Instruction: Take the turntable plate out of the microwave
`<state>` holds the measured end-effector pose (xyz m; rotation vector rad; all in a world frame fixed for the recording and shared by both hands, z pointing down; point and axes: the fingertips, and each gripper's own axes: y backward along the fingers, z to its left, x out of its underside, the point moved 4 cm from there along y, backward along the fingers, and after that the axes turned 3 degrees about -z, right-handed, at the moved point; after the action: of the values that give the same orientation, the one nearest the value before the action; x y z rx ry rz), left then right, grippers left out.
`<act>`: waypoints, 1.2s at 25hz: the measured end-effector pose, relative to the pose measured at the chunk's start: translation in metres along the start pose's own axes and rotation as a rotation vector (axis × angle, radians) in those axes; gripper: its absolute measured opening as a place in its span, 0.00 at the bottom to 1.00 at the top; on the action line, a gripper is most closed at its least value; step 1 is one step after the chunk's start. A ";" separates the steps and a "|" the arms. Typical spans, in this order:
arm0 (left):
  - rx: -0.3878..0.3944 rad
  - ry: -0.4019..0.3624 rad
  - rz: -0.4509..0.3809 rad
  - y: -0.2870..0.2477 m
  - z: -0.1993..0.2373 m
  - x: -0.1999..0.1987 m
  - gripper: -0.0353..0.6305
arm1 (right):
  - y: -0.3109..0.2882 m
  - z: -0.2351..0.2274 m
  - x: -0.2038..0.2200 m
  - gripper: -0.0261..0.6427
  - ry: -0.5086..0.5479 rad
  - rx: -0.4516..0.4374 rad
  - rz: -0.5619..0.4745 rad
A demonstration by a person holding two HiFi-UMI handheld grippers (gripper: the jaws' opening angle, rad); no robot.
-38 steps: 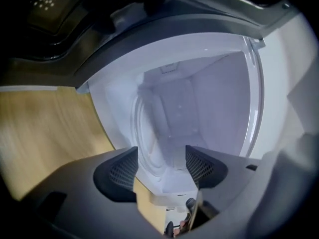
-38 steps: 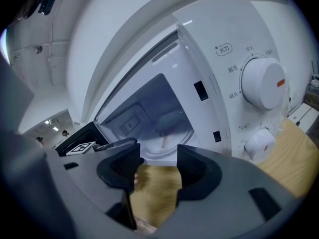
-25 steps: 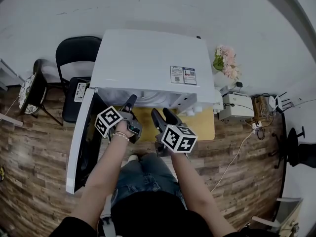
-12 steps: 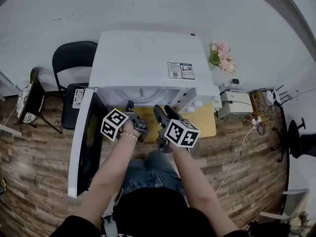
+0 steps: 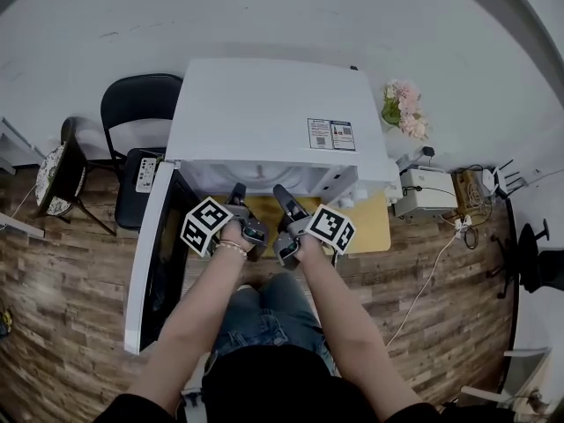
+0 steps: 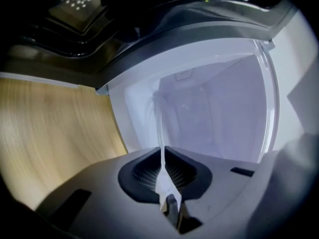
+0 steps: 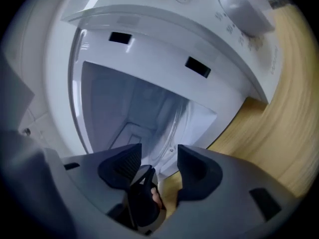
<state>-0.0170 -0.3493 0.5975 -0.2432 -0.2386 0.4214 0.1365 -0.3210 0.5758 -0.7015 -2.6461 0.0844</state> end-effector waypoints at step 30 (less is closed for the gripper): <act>0.161 0.044 0.021 -0.002 -0.013 0.002 0.22 | -0.018 -0.017 -0.003 0.11 -0.335 -0.105 -0.115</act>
<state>-0.0102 -0.3528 0.5862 -0.0974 -0.1584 0.4536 0.1375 -0.3385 0.5935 -0.6113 -3.0251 0.0325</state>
